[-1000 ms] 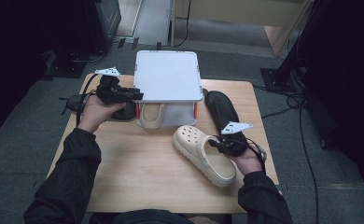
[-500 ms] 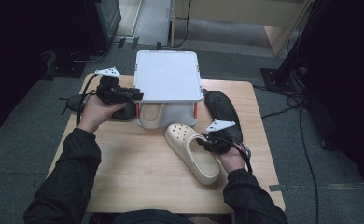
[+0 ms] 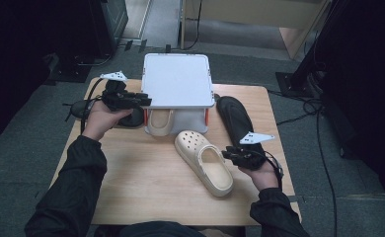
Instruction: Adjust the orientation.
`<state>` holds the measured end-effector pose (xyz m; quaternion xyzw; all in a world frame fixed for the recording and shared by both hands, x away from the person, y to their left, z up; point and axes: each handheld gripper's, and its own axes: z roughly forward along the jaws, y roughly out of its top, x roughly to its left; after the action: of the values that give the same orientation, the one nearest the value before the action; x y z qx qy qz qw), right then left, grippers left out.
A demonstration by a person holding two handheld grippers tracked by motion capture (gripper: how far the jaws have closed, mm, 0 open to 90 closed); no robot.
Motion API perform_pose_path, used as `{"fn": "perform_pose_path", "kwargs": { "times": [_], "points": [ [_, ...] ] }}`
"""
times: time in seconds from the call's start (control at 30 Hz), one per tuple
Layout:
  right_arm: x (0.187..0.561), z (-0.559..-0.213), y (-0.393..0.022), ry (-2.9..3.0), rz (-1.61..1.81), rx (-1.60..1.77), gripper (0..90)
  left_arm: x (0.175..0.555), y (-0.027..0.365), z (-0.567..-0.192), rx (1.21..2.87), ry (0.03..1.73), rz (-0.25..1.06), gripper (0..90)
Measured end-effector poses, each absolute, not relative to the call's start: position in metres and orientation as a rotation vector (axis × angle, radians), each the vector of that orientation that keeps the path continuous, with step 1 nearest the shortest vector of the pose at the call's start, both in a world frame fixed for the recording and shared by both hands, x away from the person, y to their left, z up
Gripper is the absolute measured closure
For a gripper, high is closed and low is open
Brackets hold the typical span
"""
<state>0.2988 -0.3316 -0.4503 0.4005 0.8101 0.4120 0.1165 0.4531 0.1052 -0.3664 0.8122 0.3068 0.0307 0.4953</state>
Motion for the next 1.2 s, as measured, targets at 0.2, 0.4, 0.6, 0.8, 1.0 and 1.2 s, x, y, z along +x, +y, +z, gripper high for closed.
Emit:
{"fn": "perform_pose_path", "kwargs": {
  "times": [0.2,0.4,0.6,0.8,1.0,1.2],
  "points": [
    [0.297,-0.467,-0.341,2.445,1.106,1.161,74.5,0.453,0.106,-0.367,1.965,0.742,0.072,65.1],
    [0.288,-0.476,-0.342,2.545,1.031,1.087,74.7,0.453,0.105,-0.367,1.965,0.741,0.074,65.1],
    [0.284,-0.476,-0.337,2.593,1.05,1.076,81.2,0.453,0.105,-0.367,1.965,0.743,0.075,65.1],
    [0.283,-0.477,-0.328,2.624,1.085,1.085,81.4,0.453,0.105,-0.367,1.965,0.742,0.073,65.2],
    [0.281,-0.478,-0.317,2.668,1.101,1.053,80.6,0.453,0.105,-0.367,1.967,0.743,0.076,65.2],
    [0.28,-0.479,-0.305,2.704,1.12,1.01,77.8,0.453,0.105,-0.367,1.967,0.743,0.077,65.1]
  ]
}}
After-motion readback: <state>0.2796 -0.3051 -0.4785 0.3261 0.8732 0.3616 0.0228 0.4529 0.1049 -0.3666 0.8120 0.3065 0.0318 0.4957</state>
